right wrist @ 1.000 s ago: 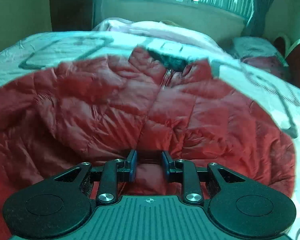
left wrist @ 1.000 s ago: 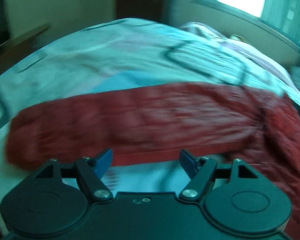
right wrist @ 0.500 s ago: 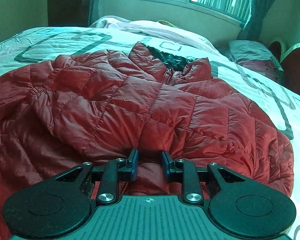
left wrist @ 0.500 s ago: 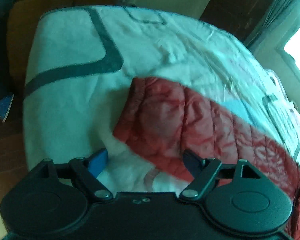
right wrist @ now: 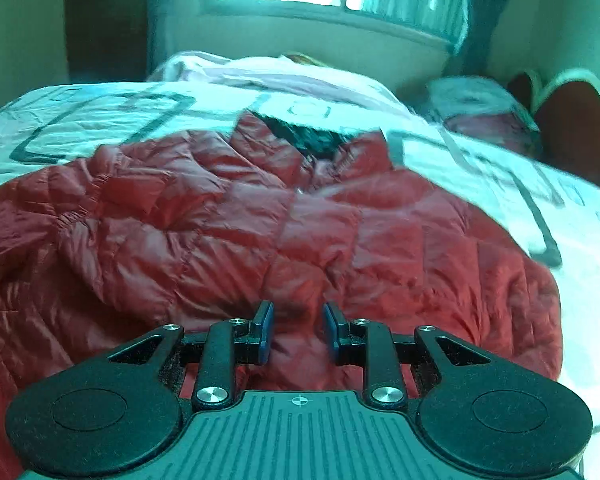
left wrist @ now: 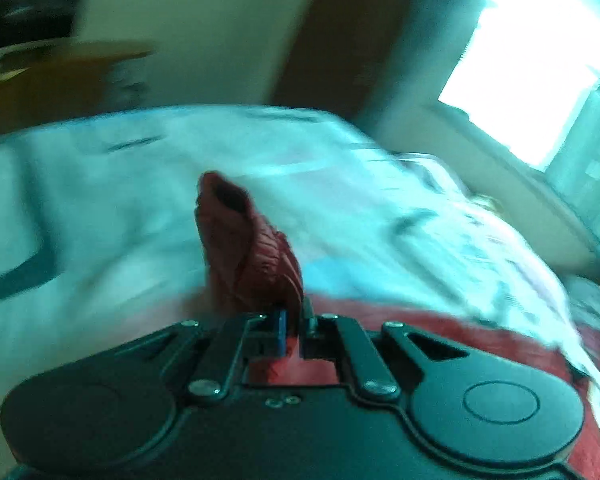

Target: Fold large clothes

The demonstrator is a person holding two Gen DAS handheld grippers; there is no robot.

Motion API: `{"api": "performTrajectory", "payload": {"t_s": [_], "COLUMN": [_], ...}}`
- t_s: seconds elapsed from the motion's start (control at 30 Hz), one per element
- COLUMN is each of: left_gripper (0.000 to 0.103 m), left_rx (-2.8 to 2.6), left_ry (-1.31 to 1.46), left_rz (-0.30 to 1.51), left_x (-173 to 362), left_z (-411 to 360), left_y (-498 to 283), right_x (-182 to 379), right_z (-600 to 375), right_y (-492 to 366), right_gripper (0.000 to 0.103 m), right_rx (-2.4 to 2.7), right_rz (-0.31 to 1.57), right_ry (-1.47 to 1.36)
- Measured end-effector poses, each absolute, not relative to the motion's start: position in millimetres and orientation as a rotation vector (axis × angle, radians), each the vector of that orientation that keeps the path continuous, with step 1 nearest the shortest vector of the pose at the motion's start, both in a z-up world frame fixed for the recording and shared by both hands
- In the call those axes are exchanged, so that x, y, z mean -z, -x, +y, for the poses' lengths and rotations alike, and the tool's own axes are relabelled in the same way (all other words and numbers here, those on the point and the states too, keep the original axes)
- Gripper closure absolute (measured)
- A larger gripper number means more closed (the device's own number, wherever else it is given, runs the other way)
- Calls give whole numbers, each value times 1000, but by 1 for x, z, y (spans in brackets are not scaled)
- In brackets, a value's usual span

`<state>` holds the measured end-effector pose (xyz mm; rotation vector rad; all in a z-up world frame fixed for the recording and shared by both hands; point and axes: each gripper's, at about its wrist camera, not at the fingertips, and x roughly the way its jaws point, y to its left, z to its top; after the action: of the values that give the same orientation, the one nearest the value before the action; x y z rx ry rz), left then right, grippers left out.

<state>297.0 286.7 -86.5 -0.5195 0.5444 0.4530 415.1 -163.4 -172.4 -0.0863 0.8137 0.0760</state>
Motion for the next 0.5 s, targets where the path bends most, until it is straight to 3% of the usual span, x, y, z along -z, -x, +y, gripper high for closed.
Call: {"api": "performTrajectory", "payload": {"t_s": [0.3,0.5], "left_gripper": [98,98], "left_rx": [26,287], "left_ry": [401,247], "left_rz": [542,634], "left_x": [45,75], "left_z": [134,-4], "left_y": [-397,-443], "right_x": [159,148], "right_z": [-191,-242], "right_y": [-414,-401], "right_gripper": [77,77], "right_rx": [-101,-71], "right_rz": [792,789], "right_ry": [-8,-106]}}
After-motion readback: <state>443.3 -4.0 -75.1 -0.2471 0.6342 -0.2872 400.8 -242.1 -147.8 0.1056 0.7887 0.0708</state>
